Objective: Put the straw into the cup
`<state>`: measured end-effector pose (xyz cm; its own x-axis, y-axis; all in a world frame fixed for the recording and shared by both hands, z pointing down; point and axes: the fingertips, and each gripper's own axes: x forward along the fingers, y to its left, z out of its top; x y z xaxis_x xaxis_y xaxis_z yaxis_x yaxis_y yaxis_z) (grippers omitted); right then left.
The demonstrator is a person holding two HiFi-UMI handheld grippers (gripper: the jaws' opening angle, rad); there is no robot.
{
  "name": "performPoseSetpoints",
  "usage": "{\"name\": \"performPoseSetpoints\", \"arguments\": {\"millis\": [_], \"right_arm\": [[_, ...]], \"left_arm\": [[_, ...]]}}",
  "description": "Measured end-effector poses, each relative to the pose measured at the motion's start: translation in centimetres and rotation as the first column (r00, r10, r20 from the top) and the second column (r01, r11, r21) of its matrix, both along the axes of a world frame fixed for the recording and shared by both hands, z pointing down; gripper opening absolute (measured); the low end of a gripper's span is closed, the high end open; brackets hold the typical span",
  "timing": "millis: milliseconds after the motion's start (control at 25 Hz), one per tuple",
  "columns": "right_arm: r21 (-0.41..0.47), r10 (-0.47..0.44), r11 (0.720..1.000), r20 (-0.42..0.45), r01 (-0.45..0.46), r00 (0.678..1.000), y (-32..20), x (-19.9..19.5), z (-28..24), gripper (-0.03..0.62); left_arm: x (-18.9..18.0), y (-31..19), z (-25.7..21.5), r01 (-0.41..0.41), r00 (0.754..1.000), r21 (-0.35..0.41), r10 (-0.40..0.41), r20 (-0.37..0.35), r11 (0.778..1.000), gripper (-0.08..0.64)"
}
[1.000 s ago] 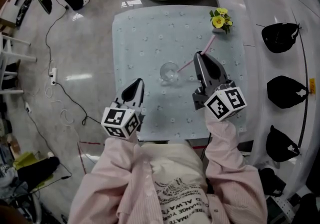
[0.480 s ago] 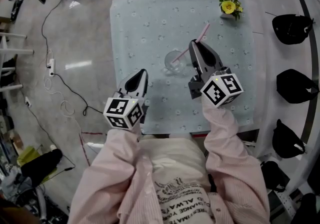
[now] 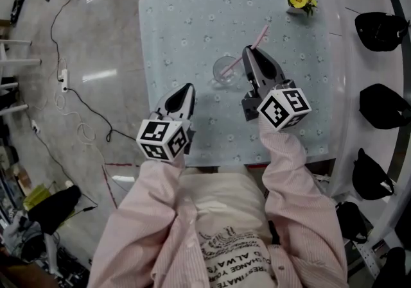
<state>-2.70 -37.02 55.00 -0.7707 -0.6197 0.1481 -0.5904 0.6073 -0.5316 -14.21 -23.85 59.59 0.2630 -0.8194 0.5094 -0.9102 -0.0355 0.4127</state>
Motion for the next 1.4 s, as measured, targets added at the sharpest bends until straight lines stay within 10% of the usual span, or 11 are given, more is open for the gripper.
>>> {"name": "performPoseSetpoints", "arguments": {"millis": [1400], "right_arm": [[-0.036,0.026,0.999,-0.153,-0.032,0.988,2.6,2.3,3.1,0.097]], "left_arm": [[1.2,1.4,-2.0,-0.058,0.998,0.068,0.058,0.001,0.996,-0.002]]}}
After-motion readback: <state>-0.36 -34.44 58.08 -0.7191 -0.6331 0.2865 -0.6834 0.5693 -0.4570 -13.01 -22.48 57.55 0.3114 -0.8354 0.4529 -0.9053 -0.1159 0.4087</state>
